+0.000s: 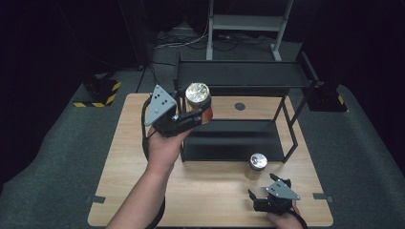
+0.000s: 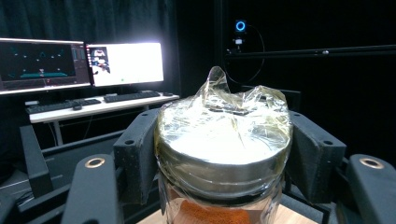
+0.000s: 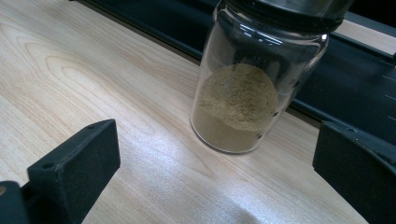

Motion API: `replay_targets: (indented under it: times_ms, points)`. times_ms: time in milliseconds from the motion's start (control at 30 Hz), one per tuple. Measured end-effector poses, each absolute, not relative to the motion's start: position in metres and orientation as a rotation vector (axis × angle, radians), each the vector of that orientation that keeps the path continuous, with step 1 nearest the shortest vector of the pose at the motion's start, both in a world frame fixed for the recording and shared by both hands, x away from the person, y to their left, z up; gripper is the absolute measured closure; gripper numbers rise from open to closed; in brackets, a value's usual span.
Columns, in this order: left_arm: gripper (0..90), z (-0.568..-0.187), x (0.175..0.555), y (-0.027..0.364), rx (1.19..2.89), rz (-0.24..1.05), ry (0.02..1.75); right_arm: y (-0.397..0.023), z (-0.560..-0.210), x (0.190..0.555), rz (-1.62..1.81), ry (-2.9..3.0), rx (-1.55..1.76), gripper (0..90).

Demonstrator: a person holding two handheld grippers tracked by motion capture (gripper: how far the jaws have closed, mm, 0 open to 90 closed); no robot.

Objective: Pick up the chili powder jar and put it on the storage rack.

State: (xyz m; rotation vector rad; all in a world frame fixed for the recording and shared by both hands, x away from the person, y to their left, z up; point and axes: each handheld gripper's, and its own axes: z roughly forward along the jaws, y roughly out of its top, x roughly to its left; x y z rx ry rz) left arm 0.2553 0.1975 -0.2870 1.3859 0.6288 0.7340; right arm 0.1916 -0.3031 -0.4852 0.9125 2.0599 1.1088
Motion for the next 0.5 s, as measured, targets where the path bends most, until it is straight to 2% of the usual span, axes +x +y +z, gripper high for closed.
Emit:
replay_targets:
  times_ms: [500]
  points:
    - [34.3,-0.268,0.271,0.183,1.375,0.784,0.627,-0.305,-0.485,0.192,1.123,2.062,0.913,0.0]
